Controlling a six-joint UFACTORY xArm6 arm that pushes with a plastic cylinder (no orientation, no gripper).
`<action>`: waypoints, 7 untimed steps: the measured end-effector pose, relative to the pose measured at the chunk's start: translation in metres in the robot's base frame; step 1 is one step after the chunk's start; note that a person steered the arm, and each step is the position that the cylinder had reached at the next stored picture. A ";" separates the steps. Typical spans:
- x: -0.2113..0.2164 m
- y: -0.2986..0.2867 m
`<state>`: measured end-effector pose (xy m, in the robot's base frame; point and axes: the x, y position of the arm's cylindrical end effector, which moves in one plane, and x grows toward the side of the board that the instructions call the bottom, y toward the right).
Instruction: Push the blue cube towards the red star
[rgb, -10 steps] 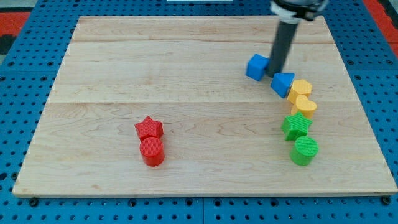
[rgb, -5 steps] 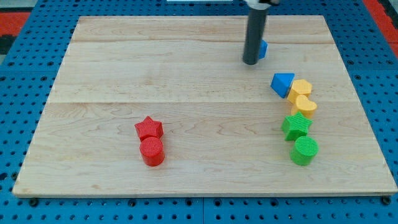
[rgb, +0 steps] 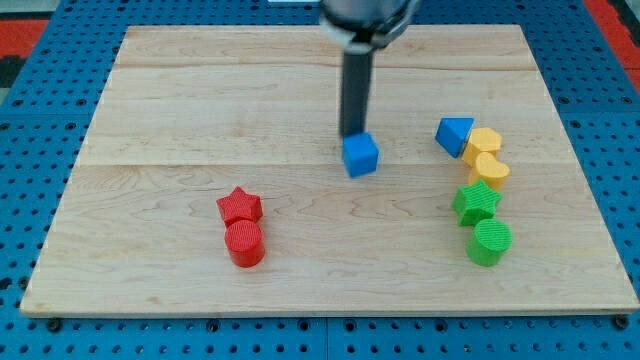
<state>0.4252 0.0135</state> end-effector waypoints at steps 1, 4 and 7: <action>-0.013 -0.004; 0.023 0.017; 0.061 -0.002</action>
